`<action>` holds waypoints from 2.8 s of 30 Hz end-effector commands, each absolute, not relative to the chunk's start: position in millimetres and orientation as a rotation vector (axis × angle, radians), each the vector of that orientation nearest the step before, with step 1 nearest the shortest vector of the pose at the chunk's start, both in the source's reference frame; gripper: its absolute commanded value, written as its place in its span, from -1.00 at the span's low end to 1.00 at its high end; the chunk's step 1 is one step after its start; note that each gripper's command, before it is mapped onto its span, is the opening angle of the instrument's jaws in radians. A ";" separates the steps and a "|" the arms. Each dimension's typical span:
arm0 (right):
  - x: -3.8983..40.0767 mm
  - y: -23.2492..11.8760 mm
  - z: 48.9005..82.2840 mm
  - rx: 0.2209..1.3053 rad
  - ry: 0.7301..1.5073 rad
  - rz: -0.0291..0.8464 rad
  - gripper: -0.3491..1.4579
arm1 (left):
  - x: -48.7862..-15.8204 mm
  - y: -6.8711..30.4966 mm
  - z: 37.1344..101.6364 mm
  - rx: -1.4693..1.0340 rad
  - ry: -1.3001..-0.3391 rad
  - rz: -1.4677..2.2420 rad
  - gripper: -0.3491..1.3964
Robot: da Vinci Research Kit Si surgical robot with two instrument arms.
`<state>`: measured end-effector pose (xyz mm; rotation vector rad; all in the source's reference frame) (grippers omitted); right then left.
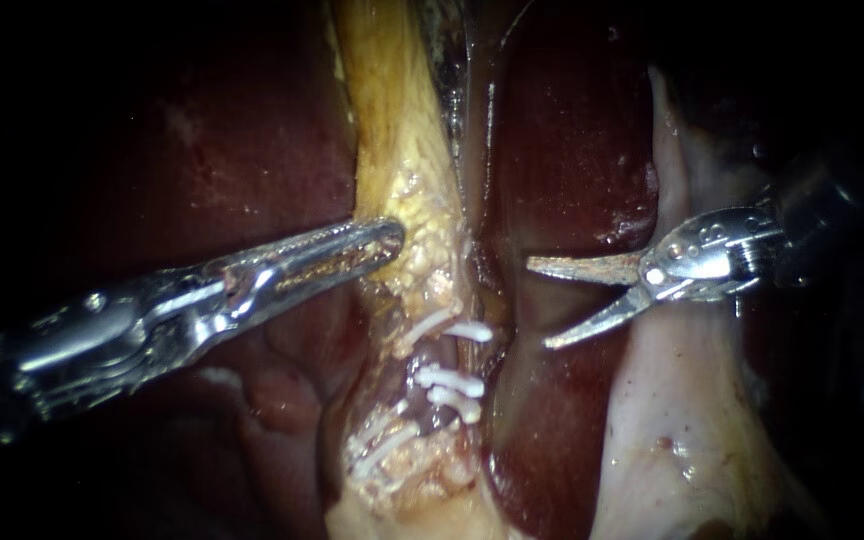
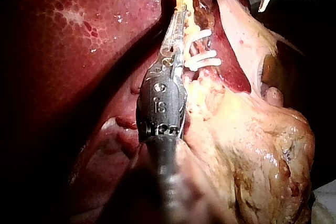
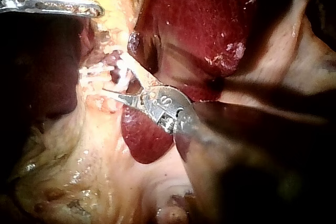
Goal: Go to the cutting position right tube
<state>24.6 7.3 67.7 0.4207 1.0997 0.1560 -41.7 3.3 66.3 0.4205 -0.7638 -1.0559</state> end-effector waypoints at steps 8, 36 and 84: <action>25.8 5.3 68.9 0.479 1.108 0.154 0.97 | -39.0 5.3 63.7 0.407 -0.762 -1.068 -1.00; 32.1 -0.6 77.9 0.806 0.911 0.394 0.88 | -32.7 9.4 53.7 0.347 -0.856 -1.158 -1.00; 37.6 0.0 80.9 0.914 0.899 0.377 0.01 | -33.0 9.0 53.7 0.342 -0.856 -1.160 -1.00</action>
